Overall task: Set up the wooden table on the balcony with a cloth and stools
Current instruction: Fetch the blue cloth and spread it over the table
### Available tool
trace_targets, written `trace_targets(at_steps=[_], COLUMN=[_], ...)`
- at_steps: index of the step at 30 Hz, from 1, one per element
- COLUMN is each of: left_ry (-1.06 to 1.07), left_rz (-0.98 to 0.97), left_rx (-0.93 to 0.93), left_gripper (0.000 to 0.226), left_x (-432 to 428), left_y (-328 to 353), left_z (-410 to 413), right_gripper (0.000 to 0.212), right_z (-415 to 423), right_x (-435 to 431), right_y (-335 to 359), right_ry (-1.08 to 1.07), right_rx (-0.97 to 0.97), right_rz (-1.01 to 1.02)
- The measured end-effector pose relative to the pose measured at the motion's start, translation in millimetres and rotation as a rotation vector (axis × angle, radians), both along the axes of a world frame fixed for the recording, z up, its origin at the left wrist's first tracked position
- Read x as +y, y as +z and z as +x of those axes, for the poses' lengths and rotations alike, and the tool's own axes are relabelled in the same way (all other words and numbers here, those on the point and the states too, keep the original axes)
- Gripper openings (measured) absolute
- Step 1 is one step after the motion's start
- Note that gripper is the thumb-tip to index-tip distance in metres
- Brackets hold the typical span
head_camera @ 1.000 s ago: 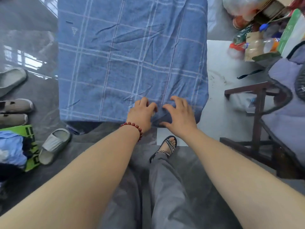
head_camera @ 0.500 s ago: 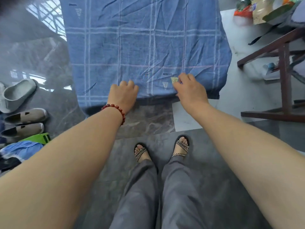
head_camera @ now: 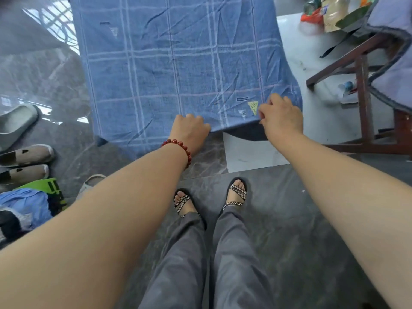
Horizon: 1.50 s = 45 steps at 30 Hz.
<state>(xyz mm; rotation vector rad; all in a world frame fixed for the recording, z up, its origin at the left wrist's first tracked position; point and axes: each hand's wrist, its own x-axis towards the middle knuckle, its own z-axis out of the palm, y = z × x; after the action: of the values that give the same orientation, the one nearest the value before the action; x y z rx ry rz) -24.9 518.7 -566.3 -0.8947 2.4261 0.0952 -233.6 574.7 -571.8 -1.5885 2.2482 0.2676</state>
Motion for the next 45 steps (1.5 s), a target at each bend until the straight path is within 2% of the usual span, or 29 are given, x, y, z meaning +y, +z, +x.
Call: trace_targets(at_steps=[5, 9, 16, 21, 26, 31, 34, 38, 45], left_ry=[0.064, 0.127, 0.271, 0.424, 0.513, 0.479, 0.388, 0.271, 0.307], left_rz=[0.045, 0.059, -0.011, -0.079, -0.091, -0.104, -0.087, -0.009, -0.014], left_rx=[-0.053, -0.039, -0.005, -0.037, -0.063, -0.1, -0.127, -0.118, -0.165], left_gripper=[0.024, 0.038, 0.023, 0.028, 0.025, 0.021, 0.022, 0.026, 0.024], left_x=[7, 5, -11, -24, -35, -47, -55, -58, -63], left_y=[1, 5, 6, 9, 2, -8, -9, -5, 12], left_z=[-16, -1, 40, 78, 110, 132, 141, 148, 168], right_gripper=[0.018, 0.024, 0.022, 0.025, 0.027, 0.023, 0.015, 0.011, 0.007], right_z=[-7, 14, 68, 100, 126, 136, 136, 136, 159], right_x=[11, 8, -14, -37, -57, -70, -70, -73, -85], right_y=[13, 13, 11, 9, 3, -2, -5, -4, 1], right_ry=[0.051, 0.097, 0.183, 0.262, 0.254, 0.267, 0.368, 0.401, 0.337], right_rx=[-0.029, -0.08, -0.184, -0.159, -0.1, -0.051, -0.026, -0.042, -0.082], right_rz=[0.041, 0.05, 0.043, 0.063, 0.051, 0.082, 0.088, 0.101, 0.111])
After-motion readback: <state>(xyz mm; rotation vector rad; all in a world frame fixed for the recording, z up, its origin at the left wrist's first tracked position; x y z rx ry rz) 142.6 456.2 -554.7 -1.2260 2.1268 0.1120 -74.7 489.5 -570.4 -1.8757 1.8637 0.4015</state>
